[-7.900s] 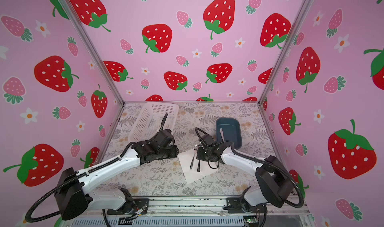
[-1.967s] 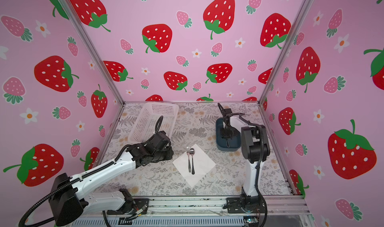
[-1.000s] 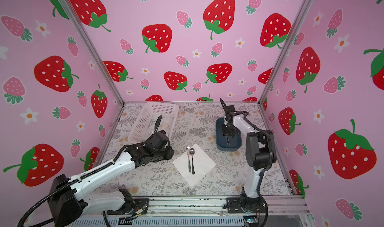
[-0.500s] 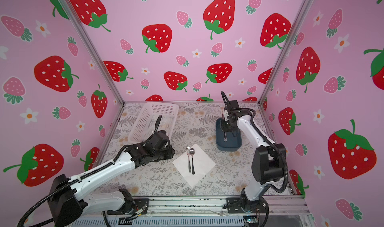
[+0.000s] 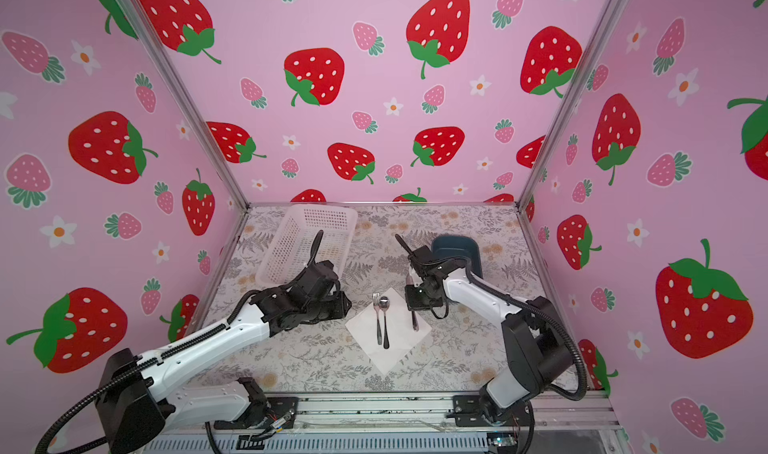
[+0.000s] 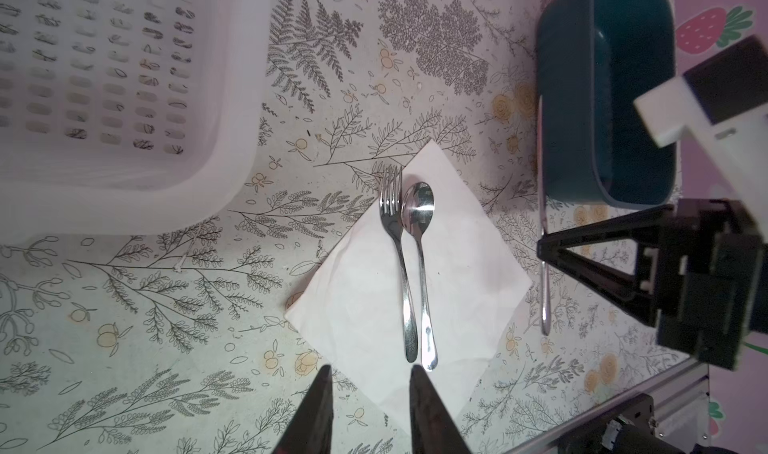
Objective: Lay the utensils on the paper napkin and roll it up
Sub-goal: 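Lower the knife beside the spoon on the napkin and release it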
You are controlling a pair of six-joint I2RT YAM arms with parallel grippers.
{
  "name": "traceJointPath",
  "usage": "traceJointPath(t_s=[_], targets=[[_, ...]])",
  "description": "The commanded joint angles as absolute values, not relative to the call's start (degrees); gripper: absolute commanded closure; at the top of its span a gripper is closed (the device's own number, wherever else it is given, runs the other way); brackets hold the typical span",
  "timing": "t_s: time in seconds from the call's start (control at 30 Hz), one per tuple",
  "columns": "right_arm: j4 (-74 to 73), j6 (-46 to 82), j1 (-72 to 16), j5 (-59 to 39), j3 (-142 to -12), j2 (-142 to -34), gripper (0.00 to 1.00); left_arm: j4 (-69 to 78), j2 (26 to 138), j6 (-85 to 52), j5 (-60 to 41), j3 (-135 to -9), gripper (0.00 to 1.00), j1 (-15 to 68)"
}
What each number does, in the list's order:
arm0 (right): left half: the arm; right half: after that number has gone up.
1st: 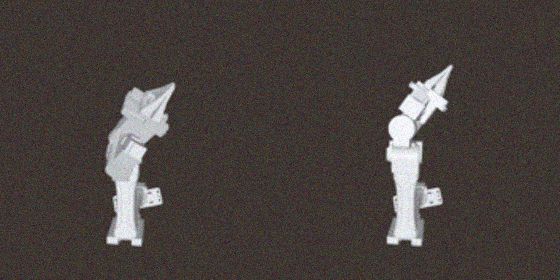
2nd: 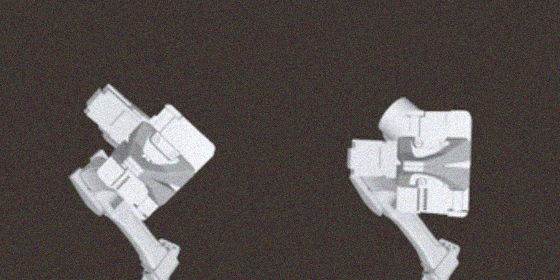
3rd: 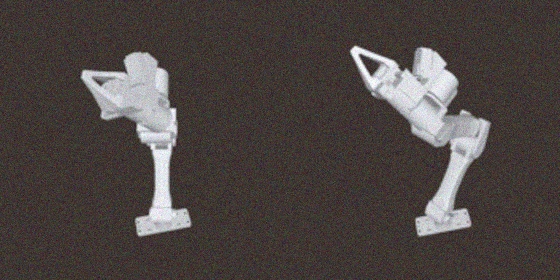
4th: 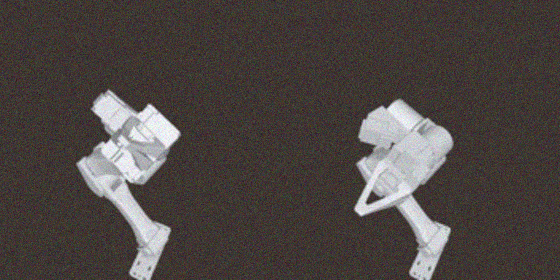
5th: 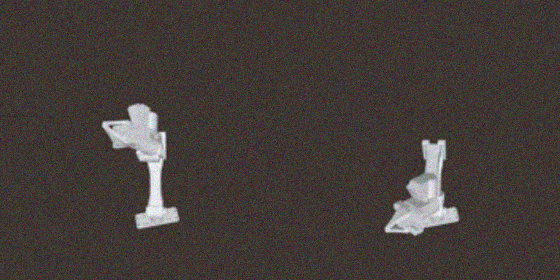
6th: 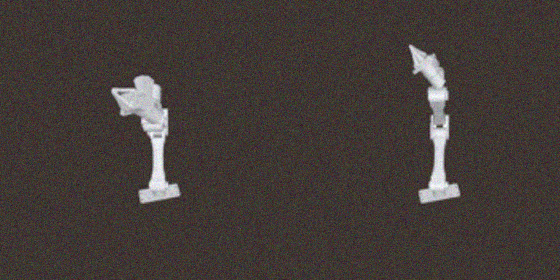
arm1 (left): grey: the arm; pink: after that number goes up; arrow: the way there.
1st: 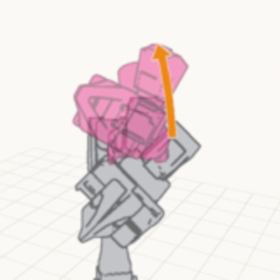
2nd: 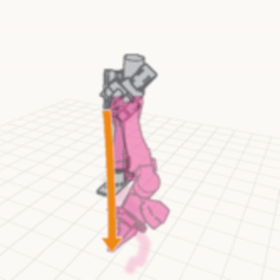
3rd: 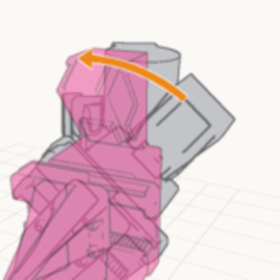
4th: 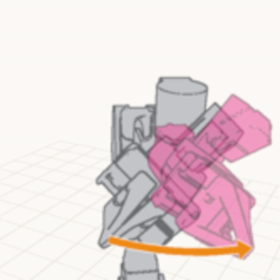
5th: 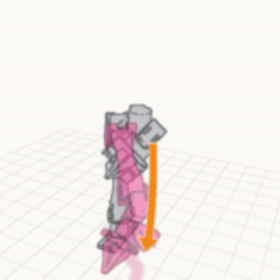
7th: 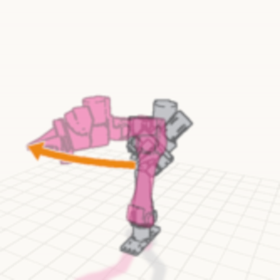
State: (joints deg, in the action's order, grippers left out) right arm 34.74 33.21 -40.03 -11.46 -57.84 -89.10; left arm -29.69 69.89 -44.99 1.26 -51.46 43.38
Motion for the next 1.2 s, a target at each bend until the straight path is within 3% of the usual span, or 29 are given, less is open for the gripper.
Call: traceJointPath(t_s=[0.0,1.03,1.17], targets=[[28.30,41.18,-42.34,-11.95,-56.95,-89.42,0.88,-29.35,69.61,-44.92,0.40,-50.52,0.67,43.16],[22.46,46.70,-47.58,-10.88,-55.17,-99.76,0.88,-30.25,69.17,-45.16,0.44,-50.10,0.67,43.04],[21.00,47.94,-47.61,-10.88,-54.15,-99.67,0.83,-30.53,69.16,-45.15,0.27,-50.09,0.67,42.89]])
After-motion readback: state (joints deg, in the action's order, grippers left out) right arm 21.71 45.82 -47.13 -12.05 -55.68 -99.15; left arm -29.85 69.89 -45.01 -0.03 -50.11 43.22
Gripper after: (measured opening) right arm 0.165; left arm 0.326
